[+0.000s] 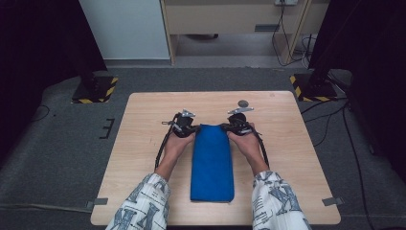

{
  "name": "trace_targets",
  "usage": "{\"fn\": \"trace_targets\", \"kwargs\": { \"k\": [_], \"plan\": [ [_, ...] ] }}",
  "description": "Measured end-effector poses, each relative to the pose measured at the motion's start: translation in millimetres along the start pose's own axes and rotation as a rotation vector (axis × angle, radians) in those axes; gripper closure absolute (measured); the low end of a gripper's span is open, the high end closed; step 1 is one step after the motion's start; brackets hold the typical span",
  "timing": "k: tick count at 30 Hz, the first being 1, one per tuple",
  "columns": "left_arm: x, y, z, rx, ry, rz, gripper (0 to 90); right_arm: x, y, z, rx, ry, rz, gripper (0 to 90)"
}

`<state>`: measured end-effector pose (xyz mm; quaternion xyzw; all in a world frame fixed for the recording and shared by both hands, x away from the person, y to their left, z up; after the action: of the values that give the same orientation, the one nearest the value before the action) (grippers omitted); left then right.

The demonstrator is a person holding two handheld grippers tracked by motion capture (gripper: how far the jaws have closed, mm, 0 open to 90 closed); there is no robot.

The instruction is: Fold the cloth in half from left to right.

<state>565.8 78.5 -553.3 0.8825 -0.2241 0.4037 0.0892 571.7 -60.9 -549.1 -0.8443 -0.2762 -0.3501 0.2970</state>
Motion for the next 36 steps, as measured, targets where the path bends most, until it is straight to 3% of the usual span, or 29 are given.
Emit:
{"fn": "trace_targets", "kwargs": {
  "k": [8, 18, 36],
  "plan": [
    [18.2, -2.1, -12.7, 0.002, 0.050, -0.022, 86.8, 19.7, -8.5, -18.6, 0.004, 0.051, -0.029, 84.6],
    [36.1, -2.9, -24.3, 0.014, 0.100, -0.014, 86.9, 38.6, -7.4, -31.3, -0.004, 0.075, -0.043, 84.6],
    [63.3, -12.1, -37.0, 0.029, 0.156, -0.022, 87.3, 64.6, -12.8, -37.9, 0.002, 0.130, -0.066, 84.7]
  ]
}}
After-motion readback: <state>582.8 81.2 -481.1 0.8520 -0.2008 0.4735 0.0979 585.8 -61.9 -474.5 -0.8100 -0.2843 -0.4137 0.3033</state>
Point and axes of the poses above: each handheld gripper's, and its own axes: z roughly forward along the jaws, x roughly out of its top, y roughly to its right, the point moved 9 cm from there along z, roughly forward along the jaws, and after that the axes turned 13 degrees about x, right-handed, at the moved point
